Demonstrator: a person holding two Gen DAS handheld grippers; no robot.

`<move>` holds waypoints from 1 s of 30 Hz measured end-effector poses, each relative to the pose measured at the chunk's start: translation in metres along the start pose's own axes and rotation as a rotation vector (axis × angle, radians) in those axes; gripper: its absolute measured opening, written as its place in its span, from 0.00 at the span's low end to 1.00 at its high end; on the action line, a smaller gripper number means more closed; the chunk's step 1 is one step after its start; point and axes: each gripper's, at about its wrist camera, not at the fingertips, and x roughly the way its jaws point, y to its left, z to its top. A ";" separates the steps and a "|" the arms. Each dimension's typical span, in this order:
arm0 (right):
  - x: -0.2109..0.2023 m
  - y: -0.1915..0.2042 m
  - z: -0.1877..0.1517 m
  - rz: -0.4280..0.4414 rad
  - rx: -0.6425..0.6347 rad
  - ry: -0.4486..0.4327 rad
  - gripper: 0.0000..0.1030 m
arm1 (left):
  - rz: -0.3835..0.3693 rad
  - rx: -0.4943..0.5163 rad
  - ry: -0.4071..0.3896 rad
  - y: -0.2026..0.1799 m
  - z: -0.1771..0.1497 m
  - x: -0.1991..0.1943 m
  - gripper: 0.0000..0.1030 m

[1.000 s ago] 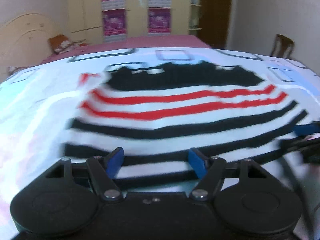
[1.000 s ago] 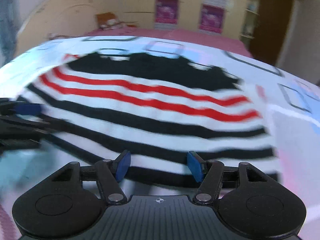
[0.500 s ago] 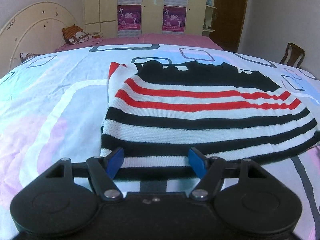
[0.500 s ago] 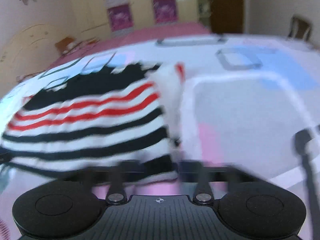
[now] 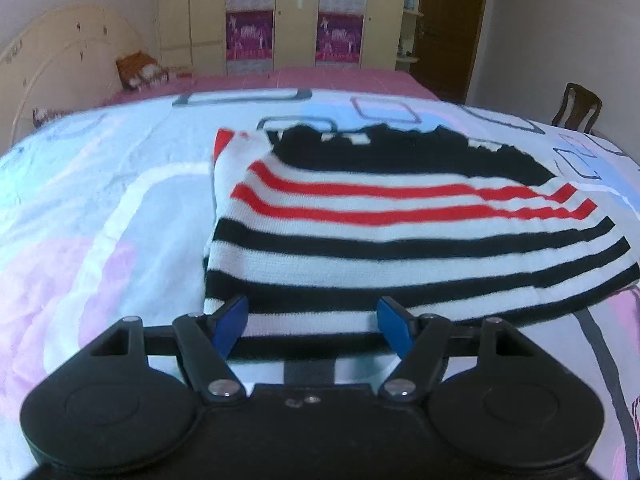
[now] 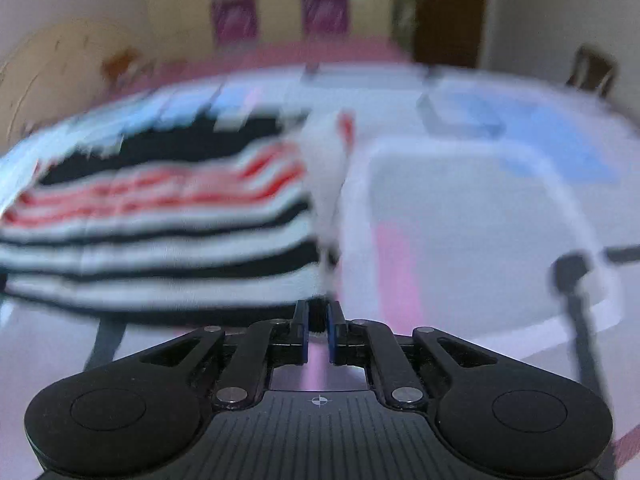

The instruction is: Fold small clothes

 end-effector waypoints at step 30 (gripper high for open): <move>-0.006 0.044 -0.002 0.103 -0.070 0.004 0.35 | -0.079 -0.331 -0.008 0.010 -0.029 -0.033 0.70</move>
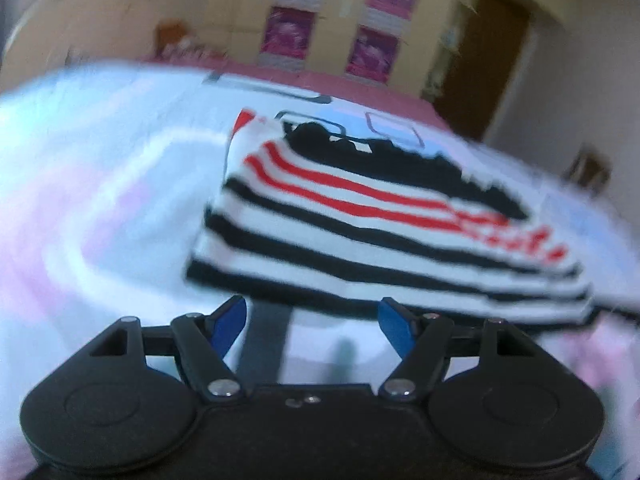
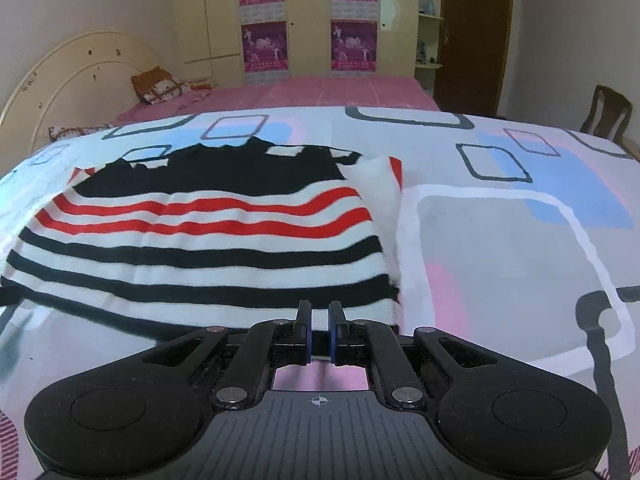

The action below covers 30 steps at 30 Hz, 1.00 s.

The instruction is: Fold small clothes

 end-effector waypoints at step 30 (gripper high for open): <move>0.109 0.108 0.060 0.200 -0.057 0.114 0.02 | -0.165 -0.655 -0.127 0.099 0.034 0.082 0.17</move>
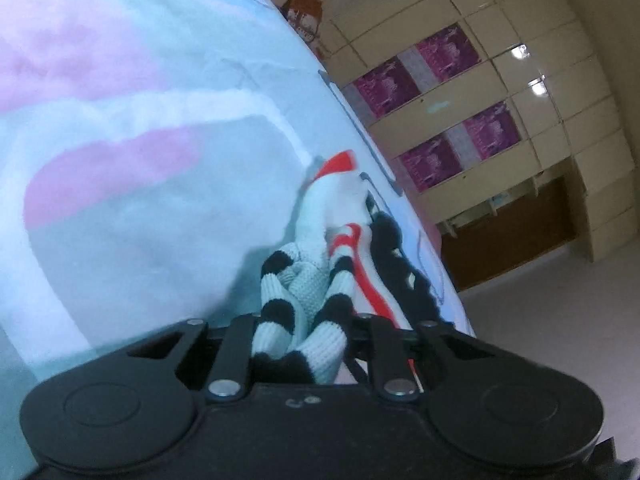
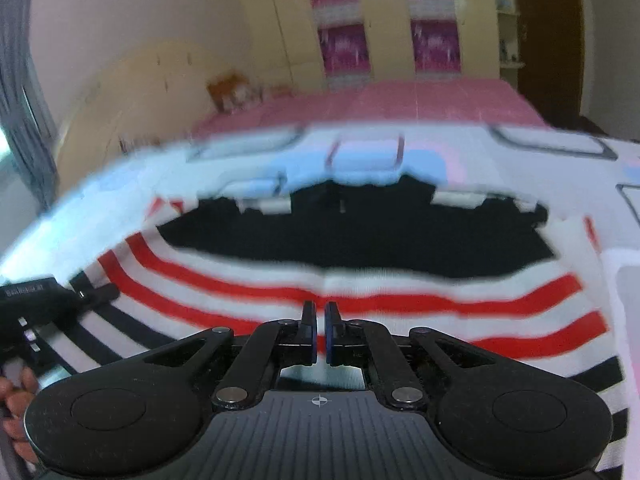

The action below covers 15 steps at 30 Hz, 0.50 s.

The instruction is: Fold small clothes

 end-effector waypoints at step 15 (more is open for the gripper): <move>0.001 -0.008 0.001 0.018 0.052 0.002 0.02 | -0.021 0.074 -0.022 -0.029 -0.002 -0.010 0.17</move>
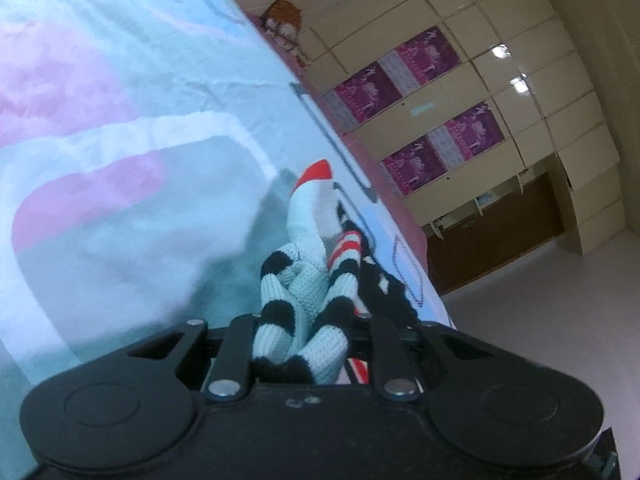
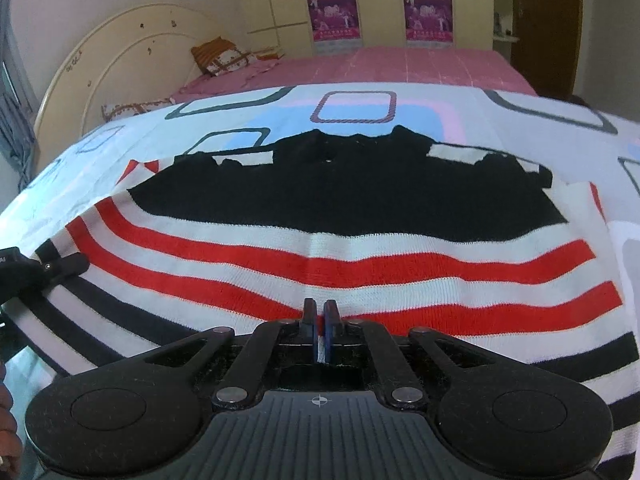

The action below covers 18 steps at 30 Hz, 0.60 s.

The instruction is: Fold small clothes

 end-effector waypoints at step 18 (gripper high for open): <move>-0.074 -0.133 0.007 0.118 0.288 -0.162 0.03 | -0.099 0.379 0.044 -0.201 -0.089 0.023 0.17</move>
